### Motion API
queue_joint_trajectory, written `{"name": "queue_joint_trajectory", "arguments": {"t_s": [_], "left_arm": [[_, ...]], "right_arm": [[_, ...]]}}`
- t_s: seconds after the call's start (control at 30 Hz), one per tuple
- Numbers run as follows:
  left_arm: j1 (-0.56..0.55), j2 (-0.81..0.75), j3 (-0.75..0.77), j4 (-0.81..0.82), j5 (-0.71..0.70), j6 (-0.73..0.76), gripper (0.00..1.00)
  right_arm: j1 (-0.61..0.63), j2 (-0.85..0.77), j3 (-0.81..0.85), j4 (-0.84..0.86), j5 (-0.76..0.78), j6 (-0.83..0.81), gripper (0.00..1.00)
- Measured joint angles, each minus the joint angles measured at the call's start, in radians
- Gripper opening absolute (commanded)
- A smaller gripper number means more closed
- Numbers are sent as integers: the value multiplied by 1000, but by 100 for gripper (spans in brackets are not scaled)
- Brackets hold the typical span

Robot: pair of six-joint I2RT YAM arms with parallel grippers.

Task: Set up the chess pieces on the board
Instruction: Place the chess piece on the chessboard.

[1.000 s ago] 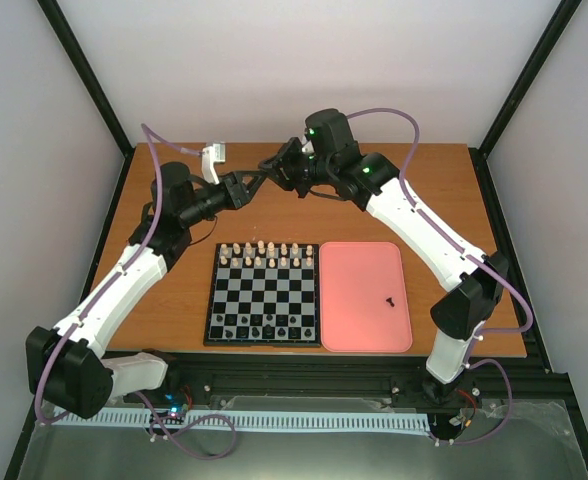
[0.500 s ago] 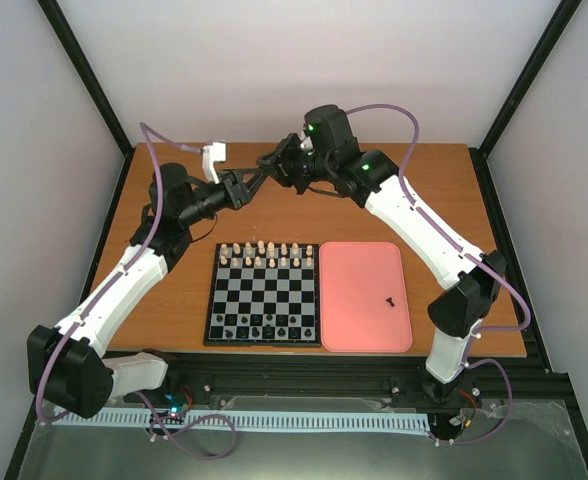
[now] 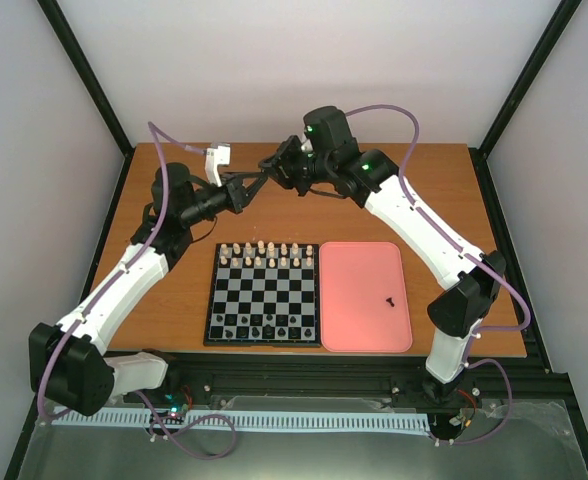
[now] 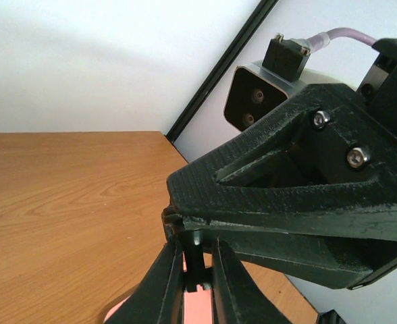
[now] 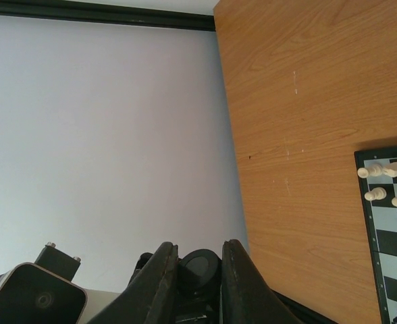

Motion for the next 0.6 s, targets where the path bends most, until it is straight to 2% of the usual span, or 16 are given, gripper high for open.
{"name": "queue_joint_trajectory", "arguments": {"t_s": [0.13,0.27,0.47,0.53,0.6], "left_arm": [[0,-12,2,-37,-3,38,4],[0,-37,37,-153,-22,129,2],[0,-50,106,-318,-39,248,1],[-2,-51,122,-347,-23,277,1],[-8,-58,130,-375,6,305,1]], "right_arm": [[5,0,0,-11,0,-2,8],[14,0,0,-13,-12,-8,10],[24,0,0,-12,-29,-13,26],[26,0,0,-10,-31,-18,34],[26,1,0,-11,-31,-17,37]]}}
